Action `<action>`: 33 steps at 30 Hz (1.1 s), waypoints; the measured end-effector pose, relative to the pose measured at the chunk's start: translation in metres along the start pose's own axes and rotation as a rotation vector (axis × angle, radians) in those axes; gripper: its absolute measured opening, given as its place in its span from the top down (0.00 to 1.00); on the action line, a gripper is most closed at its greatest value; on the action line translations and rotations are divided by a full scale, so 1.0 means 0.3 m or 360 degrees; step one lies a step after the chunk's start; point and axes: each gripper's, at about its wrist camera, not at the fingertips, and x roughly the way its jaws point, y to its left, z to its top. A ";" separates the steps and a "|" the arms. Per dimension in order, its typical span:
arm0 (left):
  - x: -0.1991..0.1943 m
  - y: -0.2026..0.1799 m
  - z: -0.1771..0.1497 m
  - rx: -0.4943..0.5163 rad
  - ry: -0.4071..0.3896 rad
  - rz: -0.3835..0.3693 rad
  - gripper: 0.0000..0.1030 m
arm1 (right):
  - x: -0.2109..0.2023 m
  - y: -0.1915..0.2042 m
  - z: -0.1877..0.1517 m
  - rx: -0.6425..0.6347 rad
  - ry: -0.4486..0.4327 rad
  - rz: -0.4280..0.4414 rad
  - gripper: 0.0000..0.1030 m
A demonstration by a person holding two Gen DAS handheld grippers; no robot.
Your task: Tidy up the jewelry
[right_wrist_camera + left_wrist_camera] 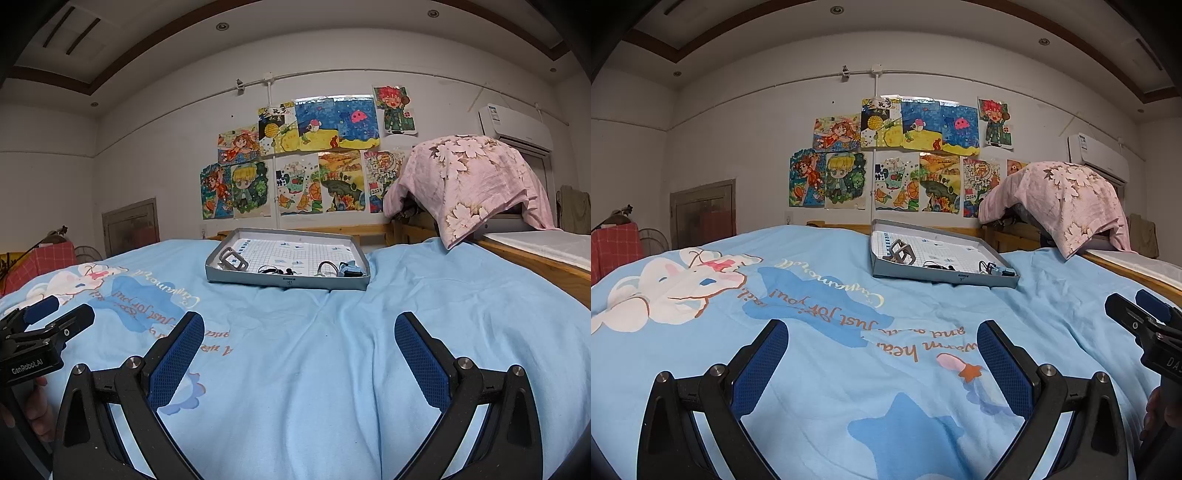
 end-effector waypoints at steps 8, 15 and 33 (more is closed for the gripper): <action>-0.002 -0.004 -0.001 0.0000 0.0002 0.0002 0.00 | -0.004 -0.003 -0.002 0.0018 0.0000 -0.0013 0.02; -0.001 -0.005 -0.001 0.0002 -0.0001 0.0004 0.00 | -0.004 -0.005 -0.001 0.0009 -0.0001 -0.0007 0.02; -0.001 -0.006 -0.001 0.0002 -0.0001 0.0003 0.00 | -0.004 -0.002 0.000 0.0008 0.0001 -0.0006 0.02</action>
